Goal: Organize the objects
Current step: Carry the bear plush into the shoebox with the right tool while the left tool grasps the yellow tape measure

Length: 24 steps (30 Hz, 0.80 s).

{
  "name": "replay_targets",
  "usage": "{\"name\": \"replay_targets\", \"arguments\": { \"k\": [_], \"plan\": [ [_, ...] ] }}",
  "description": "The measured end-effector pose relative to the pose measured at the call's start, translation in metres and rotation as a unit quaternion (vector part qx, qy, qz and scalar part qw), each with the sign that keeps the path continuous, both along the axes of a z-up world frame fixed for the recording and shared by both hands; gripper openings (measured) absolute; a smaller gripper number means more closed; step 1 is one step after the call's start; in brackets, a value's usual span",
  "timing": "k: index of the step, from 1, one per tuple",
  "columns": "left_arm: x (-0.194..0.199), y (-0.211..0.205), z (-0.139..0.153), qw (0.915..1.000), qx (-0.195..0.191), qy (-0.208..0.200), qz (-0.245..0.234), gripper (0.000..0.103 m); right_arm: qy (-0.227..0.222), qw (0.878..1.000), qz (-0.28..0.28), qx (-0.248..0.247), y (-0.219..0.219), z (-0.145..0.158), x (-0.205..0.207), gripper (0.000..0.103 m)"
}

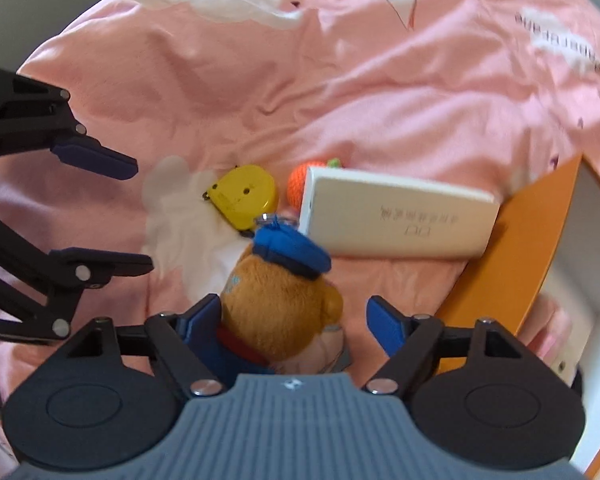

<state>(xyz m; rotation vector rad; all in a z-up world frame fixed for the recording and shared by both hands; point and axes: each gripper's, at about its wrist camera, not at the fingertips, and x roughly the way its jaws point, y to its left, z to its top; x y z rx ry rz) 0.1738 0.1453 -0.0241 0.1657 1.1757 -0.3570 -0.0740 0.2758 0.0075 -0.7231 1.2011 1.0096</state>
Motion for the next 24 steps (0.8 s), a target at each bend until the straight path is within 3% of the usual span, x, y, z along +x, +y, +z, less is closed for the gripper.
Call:
{"name": "replay_targets", "arguments": {
  "k": [4,7,10,15,19,24],
  "plan": [
    [0.001,0.000,-0.002,0.9999,0.005,-0.003,-0.012,0.071,0.055,0.998,-0.032,-0.005,-0.007,-0.006,0.001,0.074],
    [0.003,-0.003,-0.006,0.9993,0.020,-0.007,-0.032,0.070,0.091,0.995,-0.046,0.016,-0.011,-0.011,0.002,0.053],
    [0.006,-0.005,-0.012,0.9984,0.028,-0.009,-0.048,0.062,0.079,0.995,-0.046,0.030,-0.012,-0.004,-0.002,0.048],
    [0.011,-0.012,-0.017,0.9954,0.037,-0.013,-0.088,0.061,0.026,0.997,-0.032,0.063,-0.030,0.036,-0.009,0.047],
    [0.028,-0.010,-0.026,0.9977,0.030,0.000,-0.062,0.062,-0.008,0.992,-0.062,0.109,-0.058,0.076,0.004,0.047],
    [0.053,-0.001,-0.041,0.9988,-0.003,0.036,0.033,0.069,-0.025,0.978,-0.126,0.163,-0.105,0.115,0.028,0.047]
  ]
}}
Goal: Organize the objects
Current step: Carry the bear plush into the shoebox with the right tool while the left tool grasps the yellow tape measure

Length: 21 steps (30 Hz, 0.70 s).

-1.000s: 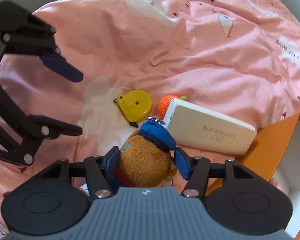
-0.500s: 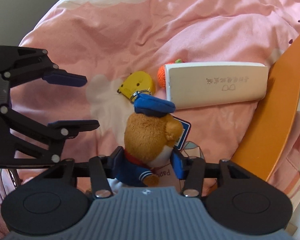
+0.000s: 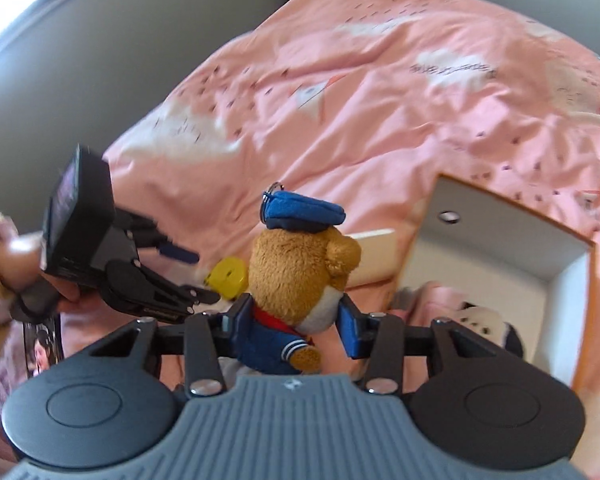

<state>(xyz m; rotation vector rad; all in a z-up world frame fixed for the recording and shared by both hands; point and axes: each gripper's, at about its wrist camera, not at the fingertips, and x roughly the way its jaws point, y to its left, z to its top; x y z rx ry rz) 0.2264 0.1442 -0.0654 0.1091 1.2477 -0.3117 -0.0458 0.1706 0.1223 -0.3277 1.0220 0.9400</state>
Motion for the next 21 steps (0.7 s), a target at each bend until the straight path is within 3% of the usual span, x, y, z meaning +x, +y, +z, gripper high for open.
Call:
{"name": "replay_targets", "arguments": {
  "k": [8,14,16,21],
  "plan": [
    [0.024,0.011,-0.024,0.9919,-0.029,0.043,0.116,0.069,-0.016,0.994,-0.106,0.024,-0.069,0.018,0.034,0.047],
    [0.029,0.006,-0.036,0.9900,-0.024,0.056,0.127,0.067,-0.022,0.989,-0.141,-0.036,-0.102,-0.011,0.059,0.047],
    [0.029,0.005,-0.039,0.9896,-0.022,0.060,0.129,0.062,-0.030,0.988,-0.141,-0.059,-0.110,-0.023,0.066,0.047],
    [0.026,0.005,-0.037,0.9877,-0.023,0.058,0.143,0.061,-0.039,0.986,-0.133,-0.093,-0.121,-0.052,0.080,0.046]
  ]
}}
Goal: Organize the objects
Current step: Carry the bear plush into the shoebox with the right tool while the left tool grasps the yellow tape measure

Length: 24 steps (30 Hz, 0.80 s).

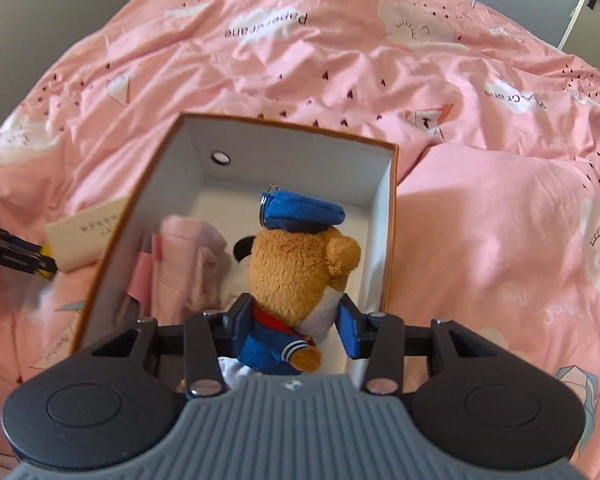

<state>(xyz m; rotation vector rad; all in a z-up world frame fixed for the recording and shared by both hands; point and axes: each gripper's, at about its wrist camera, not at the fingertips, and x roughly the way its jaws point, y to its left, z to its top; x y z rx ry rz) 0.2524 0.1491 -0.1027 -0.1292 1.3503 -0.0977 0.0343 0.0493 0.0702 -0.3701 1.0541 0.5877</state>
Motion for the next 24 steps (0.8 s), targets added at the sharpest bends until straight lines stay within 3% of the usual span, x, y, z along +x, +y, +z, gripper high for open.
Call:
{"name": "replay_targets", "arguments": {
  "k": [5,9,13,17,24],
  "plan": [
    [-0.010,0.000,0.016,0.9999,0.002,-0.013,0.005,0.060,-0.023,0.999,0.011,-0.029,0.002,-0.015,0.002,0.046],
    [-0.021,0.003,0.040,0.9994,-0.007,-0.032,0.008,0.060,-0.031,0.999,0.015,-0.007,-0.004,-0.001,0.001,0.046],
    [-0.033,-0.003,0.071,0.9979,-0.012,-0.063,0.003,0.060,-0.066,0.996,0.029,-0.047,-0.003,0.006,-0.006,0.046],
    [-0.038,-0.014,0.103,0.9945,-0.026,-0.100,-0.014,0.060,-0.077,0.993,0.036,-0.086,-0.002,-0.002,-0.009,0.046],
    [-0.018,-0.063,0.129,0.9855,-0.048,-0.146,-0.070,0.060,-0.097,0.987,0.035,-0.124,0.017,-0.027,-0.007,0.046]
  ]
}}
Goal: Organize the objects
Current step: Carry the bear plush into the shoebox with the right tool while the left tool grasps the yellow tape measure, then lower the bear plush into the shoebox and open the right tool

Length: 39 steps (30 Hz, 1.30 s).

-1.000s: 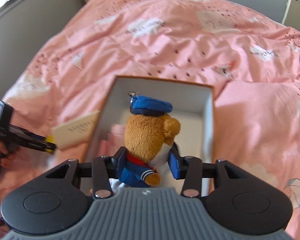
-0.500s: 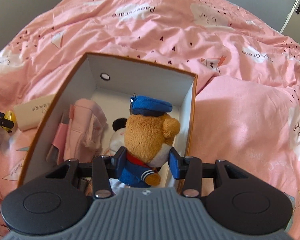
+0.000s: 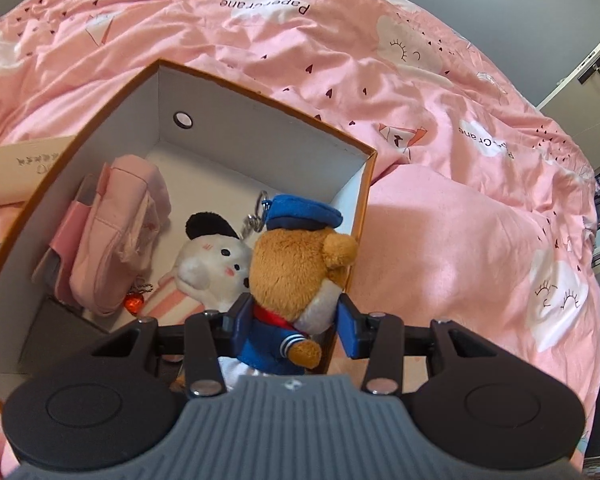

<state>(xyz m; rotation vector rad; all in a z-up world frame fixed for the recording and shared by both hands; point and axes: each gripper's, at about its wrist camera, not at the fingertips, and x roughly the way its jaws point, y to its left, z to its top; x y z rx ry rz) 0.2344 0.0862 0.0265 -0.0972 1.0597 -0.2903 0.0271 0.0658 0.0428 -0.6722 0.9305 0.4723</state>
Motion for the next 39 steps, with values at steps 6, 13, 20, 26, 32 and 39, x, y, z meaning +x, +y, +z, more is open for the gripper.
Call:
{"name": "replay_targets", "arguments": {
  "k": [6,13,20,26,32,39],
  "plan": [
    [0.012,-0.042,0.013,0.9983,-0.010,-0.032,-0.048,0.060,-0.015,0.999,0.007,-0.037,0.015,-0.028,0.005,0.046],
    [0.026,-0.082,0.017,0.9947,-0.007,-0.048,-0.091,0.060,0.045,0.998,0.007,0.035,0.016,-0.032,0.013,0.044],
    [0.034,-0.113,0.006,0.9914,-0.016,-0.039,-0.124,0.060,0.063,0.996,-0.016,0.059,0.010,-0.026,0.014,0.044],
    [0.039,-0.137,-0.004,0.9881,-0.027,-0.032,-0.148,0.060,0.079,0.996,-0.041,0.025,0.005,-0.033,0.017,0.044],
    [0.044,-0.150,-0.010,0.9871,-0.030,-0.024,-0.155,0.060,0.091,0.995,-0.035,0.027,0.009,-0.043,0.018,0.045],
    [0.045,-0.148,-0.015,0.9885,-0.025,-0.012,-0.148,0.060,0.083,0.996,0.005,-0.030,0.021,-0.058,0.006,0.047]
  ]
}}
